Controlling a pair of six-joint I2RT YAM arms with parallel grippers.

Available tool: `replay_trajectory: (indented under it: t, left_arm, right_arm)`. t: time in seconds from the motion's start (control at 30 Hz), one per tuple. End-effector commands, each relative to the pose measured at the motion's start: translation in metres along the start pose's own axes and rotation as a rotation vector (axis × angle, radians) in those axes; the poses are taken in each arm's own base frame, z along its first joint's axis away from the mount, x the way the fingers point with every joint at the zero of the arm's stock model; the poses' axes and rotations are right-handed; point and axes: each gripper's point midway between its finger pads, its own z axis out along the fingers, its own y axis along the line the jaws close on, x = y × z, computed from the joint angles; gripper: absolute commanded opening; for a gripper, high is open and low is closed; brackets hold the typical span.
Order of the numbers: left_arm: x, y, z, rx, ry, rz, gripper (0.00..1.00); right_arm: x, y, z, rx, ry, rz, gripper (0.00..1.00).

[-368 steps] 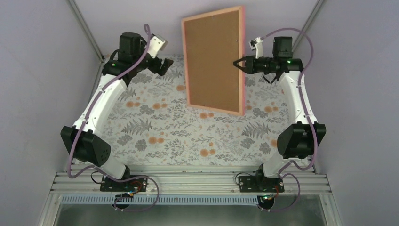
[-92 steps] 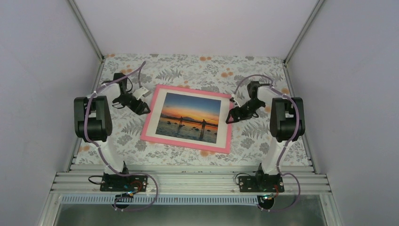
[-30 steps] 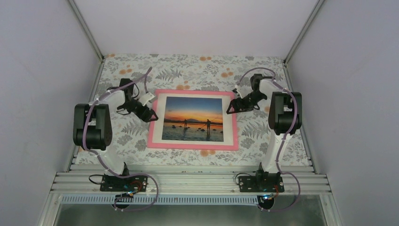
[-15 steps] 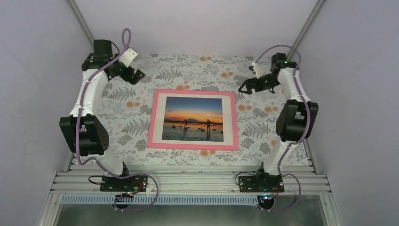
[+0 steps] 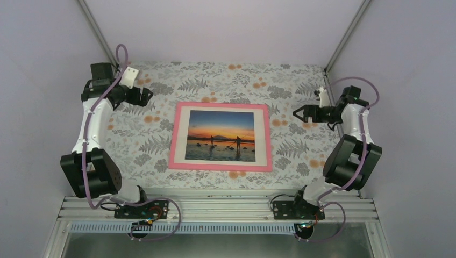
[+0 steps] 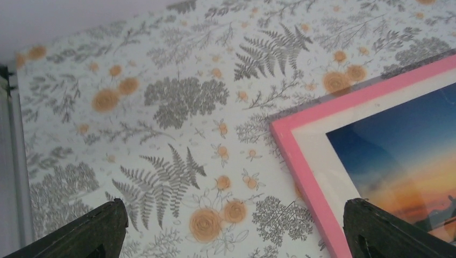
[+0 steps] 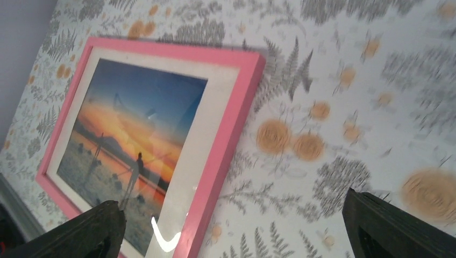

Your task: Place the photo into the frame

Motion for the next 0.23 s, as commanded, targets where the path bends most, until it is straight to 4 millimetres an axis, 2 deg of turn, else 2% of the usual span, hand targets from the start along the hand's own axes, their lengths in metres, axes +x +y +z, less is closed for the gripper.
replay_trajectory:
  t: [0.0,0.1,0.2]
  left_arm:
    - [0.013,0.002,-0.003,-0.052,-0.006,-0.055,1.0]
    - [0.022,0.0,-0.003,-0.064,-0.001,-0.071,1.0]
    - [0.018,0.001,-0.01,-0.085,-0.02,-0.069,1.0]
  right_arm:
    - [0.011,0.008,-0.002,-0.034,-0.048,-0.011,1.0]
    - [0.017,0.014,-0.003,-0.042,-0.052,-0.011,1.0]
    - [0.016,0.02,-0.008,-0.045,-0.059,-0.025,1.0]
